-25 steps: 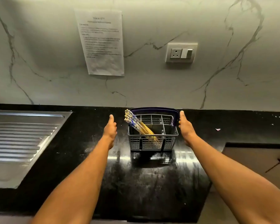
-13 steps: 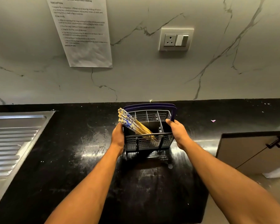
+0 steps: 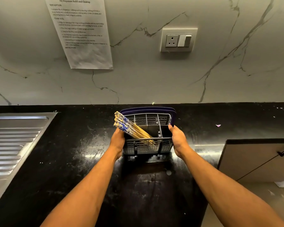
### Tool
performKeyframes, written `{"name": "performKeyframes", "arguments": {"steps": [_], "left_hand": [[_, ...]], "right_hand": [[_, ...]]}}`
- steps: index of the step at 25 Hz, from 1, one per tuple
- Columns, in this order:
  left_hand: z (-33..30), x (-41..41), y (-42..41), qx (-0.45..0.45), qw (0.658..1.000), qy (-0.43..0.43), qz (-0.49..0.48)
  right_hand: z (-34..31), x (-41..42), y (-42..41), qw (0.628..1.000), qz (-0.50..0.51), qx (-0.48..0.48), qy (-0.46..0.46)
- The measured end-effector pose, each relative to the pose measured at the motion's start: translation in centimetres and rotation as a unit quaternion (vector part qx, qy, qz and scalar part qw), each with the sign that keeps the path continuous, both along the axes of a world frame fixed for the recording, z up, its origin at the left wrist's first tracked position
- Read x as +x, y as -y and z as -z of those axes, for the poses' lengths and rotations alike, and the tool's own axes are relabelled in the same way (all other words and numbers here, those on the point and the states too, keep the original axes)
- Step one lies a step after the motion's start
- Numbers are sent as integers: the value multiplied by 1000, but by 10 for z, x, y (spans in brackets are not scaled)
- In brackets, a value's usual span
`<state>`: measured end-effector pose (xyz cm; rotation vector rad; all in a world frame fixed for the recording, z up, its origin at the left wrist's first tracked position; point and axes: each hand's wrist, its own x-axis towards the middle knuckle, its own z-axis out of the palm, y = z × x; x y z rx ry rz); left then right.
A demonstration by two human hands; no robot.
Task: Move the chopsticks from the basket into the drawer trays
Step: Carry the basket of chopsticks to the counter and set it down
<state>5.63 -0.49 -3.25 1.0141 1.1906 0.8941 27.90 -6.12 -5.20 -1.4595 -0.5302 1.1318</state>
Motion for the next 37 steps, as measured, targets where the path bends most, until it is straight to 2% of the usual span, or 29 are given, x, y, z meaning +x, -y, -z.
{"name": "performKeyframes", "arguments": {"steps": [11, 16, 24, 28, 32, 35, 37], "left_hand": [[-12, 13, 12, 33, 999, 0, -10], [-18, 23, 34, 43, 999, -21, 12], [-40, 13, 122, 37, 998, -6, 60], [-42, -11, 174, 28, 991, 1, 132], [-35, -27, 215, 7, 971, -2, 241], [-27, -34, 247, -31, 949, 2, 314], [-23, -31, 267, -26, 932, -10, 361]], "right_hand": [[-13, 19, 8, 999, -30, 16, 19], [4, 34, 26, 999, -20, 16, 24], [-32, 10, 153, 996, 7, 94, 7], [-26, -35, 241, 990, 114, 81, 20], [-27, -84, 320, 974, 221, 45, 18], [-32, -118, 377, 951, 308, 31, 17], [-34, -138, 414, 934, 356, 24, 22]]}}
